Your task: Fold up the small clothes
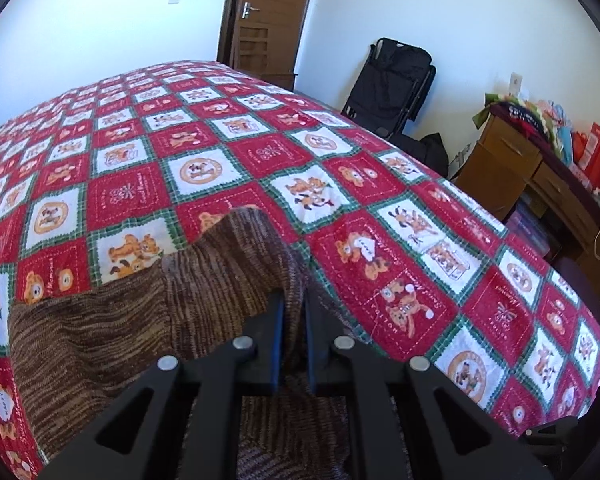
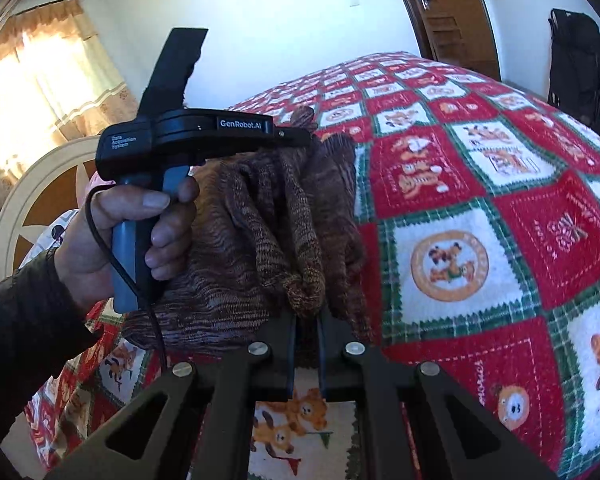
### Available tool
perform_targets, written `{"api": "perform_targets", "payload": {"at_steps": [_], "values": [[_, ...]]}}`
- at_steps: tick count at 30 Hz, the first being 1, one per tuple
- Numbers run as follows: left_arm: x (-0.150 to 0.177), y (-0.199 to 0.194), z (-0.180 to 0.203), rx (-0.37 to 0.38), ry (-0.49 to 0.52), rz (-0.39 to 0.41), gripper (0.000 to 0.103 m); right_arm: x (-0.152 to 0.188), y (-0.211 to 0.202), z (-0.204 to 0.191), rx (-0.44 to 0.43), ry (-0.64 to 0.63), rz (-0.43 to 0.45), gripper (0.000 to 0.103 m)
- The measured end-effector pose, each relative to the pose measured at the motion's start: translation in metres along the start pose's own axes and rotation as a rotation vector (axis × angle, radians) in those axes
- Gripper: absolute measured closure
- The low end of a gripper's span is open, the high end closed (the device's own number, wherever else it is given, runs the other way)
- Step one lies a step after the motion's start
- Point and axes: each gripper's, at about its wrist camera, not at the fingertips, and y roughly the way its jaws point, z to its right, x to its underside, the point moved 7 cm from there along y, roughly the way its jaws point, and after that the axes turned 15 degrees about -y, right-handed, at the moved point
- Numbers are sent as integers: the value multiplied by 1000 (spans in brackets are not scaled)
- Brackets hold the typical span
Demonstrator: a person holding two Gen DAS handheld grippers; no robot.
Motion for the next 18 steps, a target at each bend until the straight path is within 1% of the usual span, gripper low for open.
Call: {"api": "perform_targets", "payload": {"at_steps": [3, 4, 6, 7, 8, 9, 10, 11, 12, 13, 14, 15, 16, 17, 18], "values": [[1, 2, 7, -2, 19, 2, 93, 4, 3, 2, -2, 9, -14, 95], [2, 2, 9, -8, 23, 7, 89, 6, 3, 1, -5, 11, -19, 95], [3, 0, 13, -9, 32, 10, 88, 9, 3, 2, -10, 19, -24, 95], [3, -1, 14, -13, 37, 13, 84, 10, 3, 3, -16, 28, -23, 95], [4, -4, 15, -27, 46, 22, 72, 10, 4, 5, -24, 36, -23, 95], [5, -7, 15, -33, 49, 30, 64, 11, 4, 6, -28, 42, -21, 94], [5, -12, 15, -38, 54, 51, 48, 11, 4, 6, -27, 44, -16, 93], [4, -18, 15, -42, 58, 74, 36, 11, 2, 6, -22, 43, -11, 91], [4, -23, 15, -49, 62, 92, 32, 10, 2, 7, -15, 41, -7, 89], [4, -30, 15, -52, 67, 111, 31, 10, 1, 8, -7, 41, -7, 82], [4, -33, 15, -54, 71, 117, 31, 10, 1, 9, 0, 42, -8, 68], [4, -35, 15, -58, 74, 119, 31, 10, 1, 10, 3, 44, -7, 60], [5, -37, 14, -66, 76, 125, 30, 10, 0, 11, 6, 45, -3, 41], [5, -39, 13, -73, 76, 127, 30, 10, -1, 12, 18, 45, -2, 31], [6, -41, 12, -73, 77, 128, 30, 10, -3, 13, 29, 48, 1, 31]]}}
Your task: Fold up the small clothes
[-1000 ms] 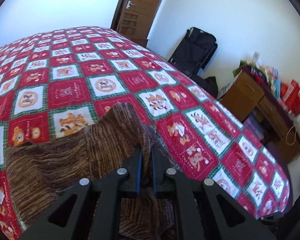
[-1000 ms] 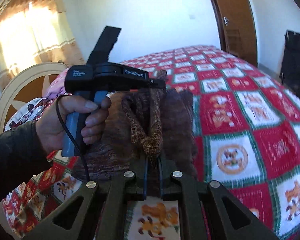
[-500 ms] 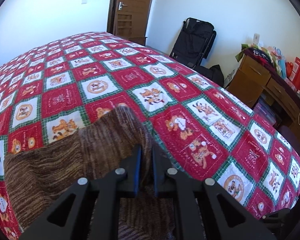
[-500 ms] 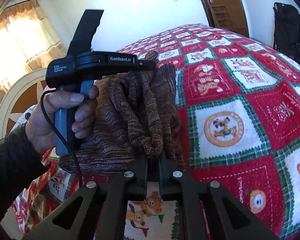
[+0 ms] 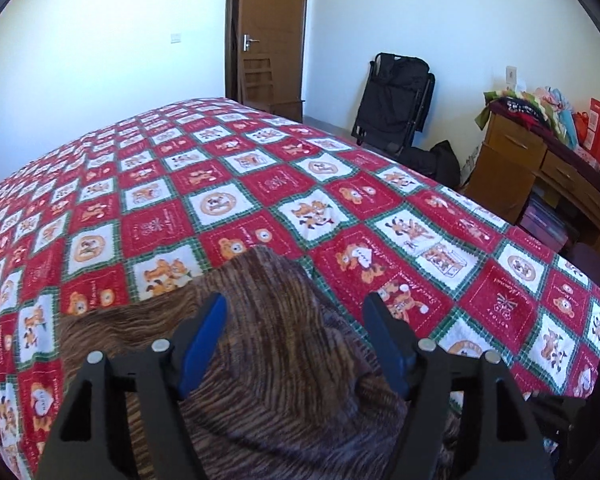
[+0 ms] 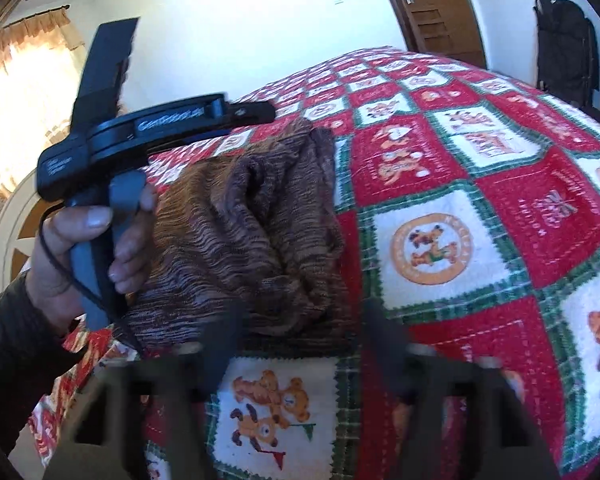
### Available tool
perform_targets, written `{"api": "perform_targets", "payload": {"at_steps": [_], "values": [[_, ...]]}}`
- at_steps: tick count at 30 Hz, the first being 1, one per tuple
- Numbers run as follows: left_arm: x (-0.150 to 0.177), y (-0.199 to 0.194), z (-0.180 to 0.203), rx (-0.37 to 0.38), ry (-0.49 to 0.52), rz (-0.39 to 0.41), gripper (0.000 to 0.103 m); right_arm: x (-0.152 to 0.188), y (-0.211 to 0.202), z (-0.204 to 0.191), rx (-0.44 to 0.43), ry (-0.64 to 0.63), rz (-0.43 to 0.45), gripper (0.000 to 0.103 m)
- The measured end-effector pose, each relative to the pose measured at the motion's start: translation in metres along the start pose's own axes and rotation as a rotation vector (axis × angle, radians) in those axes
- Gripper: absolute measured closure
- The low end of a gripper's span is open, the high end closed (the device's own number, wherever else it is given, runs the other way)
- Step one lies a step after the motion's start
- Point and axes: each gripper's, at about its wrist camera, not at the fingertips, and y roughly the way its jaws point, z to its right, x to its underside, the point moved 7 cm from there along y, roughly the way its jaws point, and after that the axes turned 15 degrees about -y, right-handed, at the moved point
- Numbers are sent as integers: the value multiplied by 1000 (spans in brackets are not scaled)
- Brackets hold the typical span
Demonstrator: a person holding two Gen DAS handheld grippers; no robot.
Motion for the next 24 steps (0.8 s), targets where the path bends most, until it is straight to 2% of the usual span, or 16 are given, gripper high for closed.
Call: {"api": "perform_targets", "payload": {"at_steps": [6, 8, 14, 21, 24], "values": [[7, -8, -8, -34, 21, 16, 30, 1, -6, 9, 49, 6, -7, 31], [10, -10, -12, -51, 28, 15, 26, -2, -11, 14, 77, 1, -3, 31], [24, -20, -33, -102, 22, 6, 25, -40, -11, 19, 66, -38, 26, 31], [57, -51, -81, -158, -67, 10, 17, -86, 33, -11, -6, -156, -13, 34], [74, -56, -101, -179, -123, -10, 17, -91, 63, -16, 11, -195, -71, 36]]}}
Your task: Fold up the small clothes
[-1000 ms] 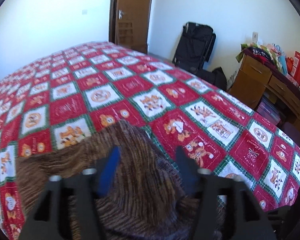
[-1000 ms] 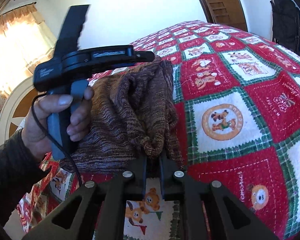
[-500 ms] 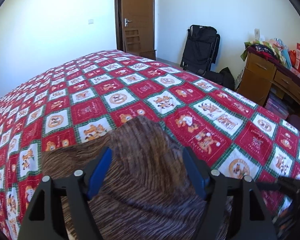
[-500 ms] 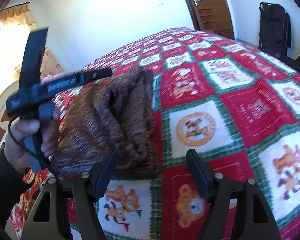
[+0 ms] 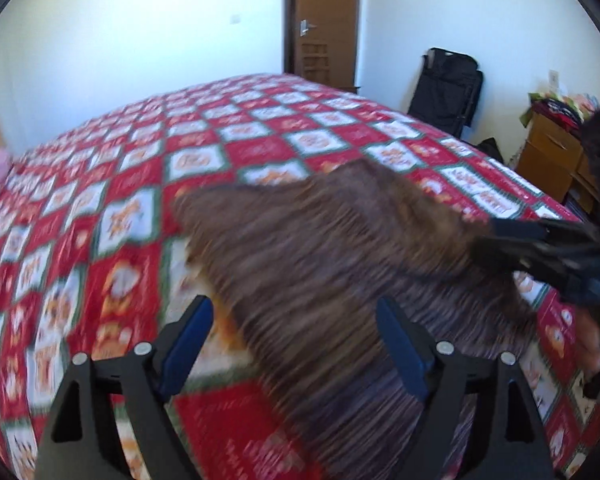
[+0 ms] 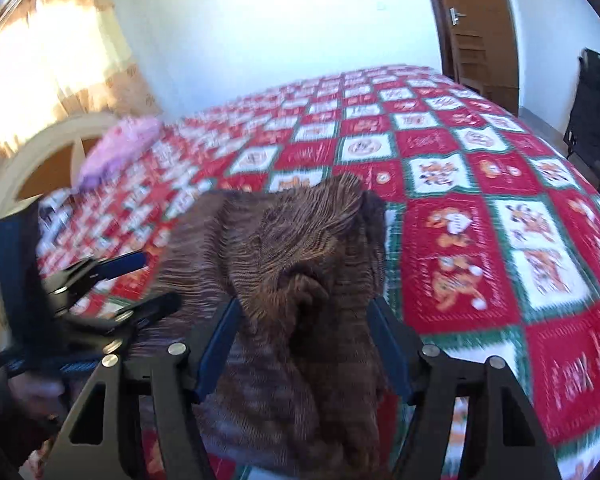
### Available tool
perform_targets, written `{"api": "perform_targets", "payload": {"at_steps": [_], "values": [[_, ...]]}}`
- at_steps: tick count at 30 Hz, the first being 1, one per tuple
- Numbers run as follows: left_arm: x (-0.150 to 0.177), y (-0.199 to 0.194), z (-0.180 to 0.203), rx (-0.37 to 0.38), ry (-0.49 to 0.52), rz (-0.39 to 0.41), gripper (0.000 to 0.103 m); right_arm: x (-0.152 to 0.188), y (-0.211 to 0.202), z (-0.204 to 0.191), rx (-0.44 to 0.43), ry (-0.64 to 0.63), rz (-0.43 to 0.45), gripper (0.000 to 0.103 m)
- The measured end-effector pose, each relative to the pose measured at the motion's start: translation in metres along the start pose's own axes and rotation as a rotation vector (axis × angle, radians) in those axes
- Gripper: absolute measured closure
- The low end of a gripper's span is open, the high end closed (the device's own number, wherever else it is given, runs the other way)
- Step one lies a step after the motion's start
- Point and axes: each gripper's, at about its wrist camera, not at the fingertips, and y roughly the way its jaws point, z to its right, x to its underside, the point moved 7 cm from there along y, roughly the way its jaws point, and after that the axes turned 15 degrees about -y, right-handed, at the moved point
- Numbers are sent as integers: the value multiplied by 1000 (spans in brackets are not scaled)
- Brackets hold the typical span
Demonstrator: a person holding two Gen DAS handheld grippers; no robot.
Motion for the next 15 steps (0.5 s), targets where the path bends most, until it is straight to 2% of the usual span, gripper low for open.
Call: {"api": "perform_targets", "payload": {"at_steps": [3, 5, 7, 11, 15], "values": [[8, 2, -17, 12, -75, -25, 15, 13, 28, 24, 140, 0, -125, 37], [13, 4, -21, 51, -125, -49, 14, 24, 35, 39, 86, 69, -143, 36], [16, 5, -22, 78, -157, -68, 14, 26, 27, 43, 79, 92, -134, 36], [22, 9, -14, 138, -190, -106, 14, 23, 10, 54, 26, 154, -48, 36], [23, 13, -7, 142, -182, -123, 14, 6, 21, 55, -69, 163, -37, 36]]}}
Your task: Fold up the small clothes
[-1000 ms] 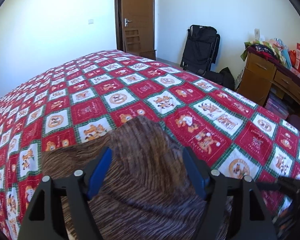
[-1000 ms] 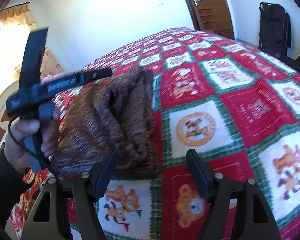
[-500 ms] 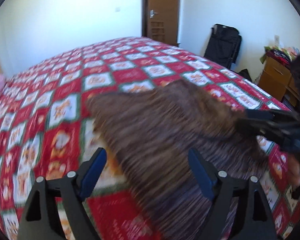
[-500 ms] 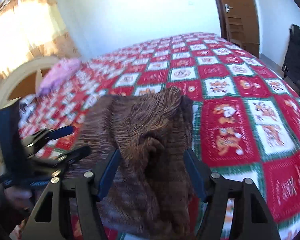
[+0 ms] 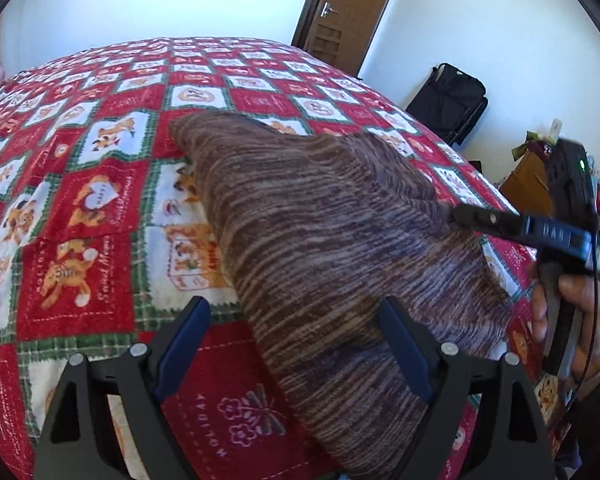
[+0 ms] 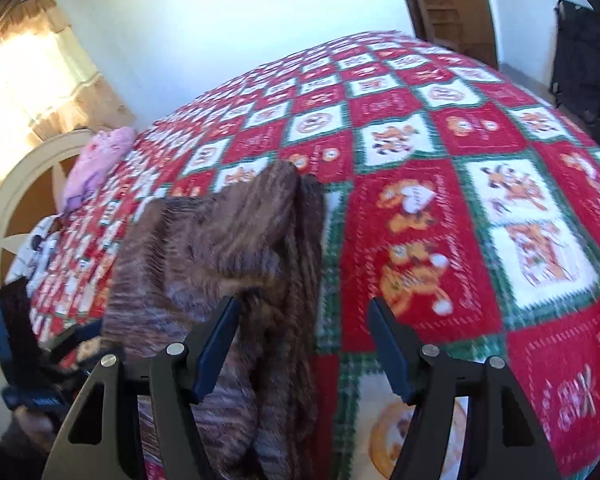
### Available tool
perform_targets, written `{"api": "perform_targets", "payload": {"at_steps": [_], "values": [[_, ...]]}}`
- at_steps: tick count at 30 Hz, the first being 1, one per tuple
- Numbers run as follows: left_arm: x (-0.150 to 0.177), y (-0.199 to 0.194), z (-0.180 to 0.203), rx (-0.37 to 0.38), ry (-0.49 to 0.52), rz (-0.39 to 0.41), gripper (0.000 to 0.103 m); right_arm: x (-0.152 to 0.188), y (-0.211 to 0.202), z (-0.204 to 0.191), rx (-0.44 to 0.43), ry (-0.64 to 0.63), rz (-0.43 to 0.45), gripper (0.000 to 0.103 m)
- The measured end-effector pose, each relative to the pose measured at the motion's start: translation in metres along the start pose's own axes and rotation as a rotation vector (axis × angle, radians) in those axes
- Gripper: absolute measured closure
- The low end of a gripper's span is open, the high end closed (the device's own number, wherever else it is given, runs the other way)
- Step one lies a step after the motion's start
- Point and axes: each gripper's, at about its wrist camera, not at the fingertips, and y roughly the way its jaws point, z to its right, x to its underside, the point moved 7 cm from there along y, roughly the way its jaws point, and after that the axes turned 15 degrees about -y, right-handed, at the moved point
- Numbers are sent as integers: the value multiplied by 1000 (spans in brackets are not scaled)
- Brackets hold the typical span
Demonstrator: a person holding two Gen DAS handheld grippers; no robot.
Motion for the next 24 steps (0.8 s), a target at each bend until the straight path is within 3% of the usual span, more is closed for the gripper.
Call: {"api": "perform_targets", "payload": {"at_steps": [4, 8, 12, 14, 18, 20, 24], "values": [[0, 5, 0, 16, -26, -23, 14, -14, 13, 0, -90, 42, 17, 36], [-2, 10, 2, 14, -22, -31, 14, -17, 38, 11, -97, 78, -25, 36], [-4, 16, 3, 15, -29, -37, 14, -22, 48, 13, -121, 81, -11, 39], [-5, 18, 6, 20, -22, -38, 17, -24, 52, 8, -149, 72, -14, 74], [-3, 17, 12, -22, 29, -22, 39, -25, 60, -4, -194, 59, -32, 80], [-3, 12, 14, -38, 47, 0, 59, -26, 57, -5, -198, 63, -18, 82], [-2, 0, 17, -53, 87, 25, 73, -27, 44, -10, -206, 56, 22, 83]]}}
